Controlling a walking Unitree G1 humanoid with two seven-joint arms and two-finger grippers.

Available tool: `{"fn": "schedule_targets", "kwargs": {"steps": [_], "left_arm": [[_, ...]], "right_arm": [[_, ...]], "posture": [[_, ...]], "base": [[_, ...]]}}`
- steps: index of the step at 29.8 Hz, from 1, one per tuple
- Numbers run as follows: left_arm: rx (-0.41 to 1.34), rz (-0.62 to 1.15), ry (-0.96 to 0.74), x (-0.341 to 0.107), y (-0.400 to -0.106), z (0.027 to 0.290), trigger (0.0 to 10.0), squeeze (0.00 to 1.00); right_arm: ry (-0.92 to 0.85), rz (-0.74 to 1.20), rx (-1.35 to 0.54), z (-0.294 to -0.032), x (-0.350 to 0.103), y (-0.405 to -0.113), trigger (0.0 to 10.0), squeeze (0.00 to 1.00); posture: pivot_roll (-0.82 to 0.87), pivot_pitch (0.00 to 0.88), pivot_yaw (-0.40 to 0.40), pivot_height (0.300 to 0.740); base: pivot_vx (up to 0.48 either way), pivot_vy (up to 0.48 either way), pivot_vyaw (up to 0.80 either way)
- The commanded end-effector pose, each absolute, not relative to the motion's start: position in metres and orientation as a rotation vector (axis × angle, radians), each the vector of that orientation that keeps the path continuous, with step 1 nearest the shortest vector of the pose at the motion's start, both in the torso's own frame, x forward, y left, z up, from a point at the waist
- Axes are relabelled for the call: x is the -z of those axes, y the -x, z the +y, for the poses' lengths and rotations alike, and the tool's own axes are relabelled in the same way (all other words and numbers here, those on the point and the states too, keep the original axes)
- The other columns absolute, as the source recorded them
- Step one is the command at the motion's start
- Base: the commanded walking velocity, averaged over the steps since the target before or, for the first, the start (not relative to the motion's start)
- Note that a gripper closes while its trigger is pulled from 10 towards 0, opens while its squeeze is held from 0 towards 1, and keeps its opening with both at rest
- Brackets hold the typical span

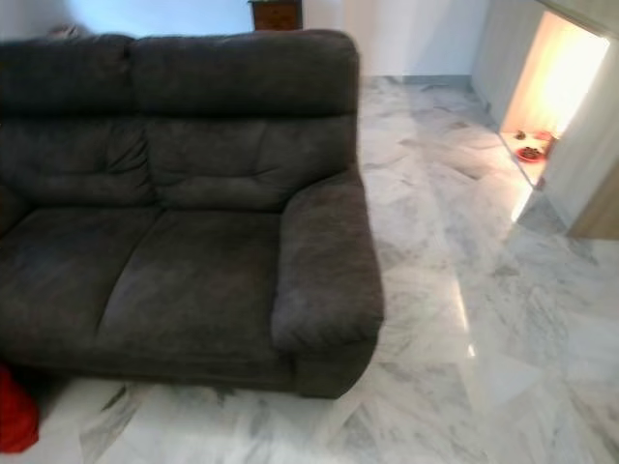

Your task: Move the pillow to the sofa from floor

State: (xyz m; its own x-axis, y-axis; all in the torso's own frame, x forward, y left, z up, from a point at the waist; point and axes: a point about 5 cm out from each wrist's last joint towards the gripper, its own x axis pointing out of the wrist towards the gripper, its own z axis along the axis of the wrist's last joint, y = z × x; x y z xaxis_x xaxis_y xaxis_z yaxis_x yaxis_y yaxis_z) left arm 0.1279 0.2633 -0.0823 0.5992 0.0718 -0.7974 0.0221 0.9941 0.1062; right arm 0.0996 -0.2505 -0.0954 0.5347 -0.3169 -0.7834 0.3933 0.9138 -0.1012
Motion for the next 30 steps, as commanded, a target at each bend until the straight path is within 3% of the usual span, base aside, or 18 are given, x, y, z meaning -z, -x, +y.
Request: {"fn": "schedule_targets", "kwargs": {"steps": [1,30], "left_arm": [[-0.038,0.944,-0.105,0.0832,-0.1254,0.2647,10.0,0.0],[-0.032,0.947,-0.102,0.083,-0.1258,0.2652,10.0,0.0]], "right_arm": [[-0.09,0.931,0.437,-0.2535,0.0964,-0.0927,10.0,0.0],[-0.095,0.941,0.422,-0.25,0.0977,-0.0927,10.0,0.0]], "posture": [[-0.07,0.082,0.052,0.74],[-0.06,0.089,0.056,0.74]], "base": [[0.0,0.36,0.0],[0.0,0.362,0.0]]}}
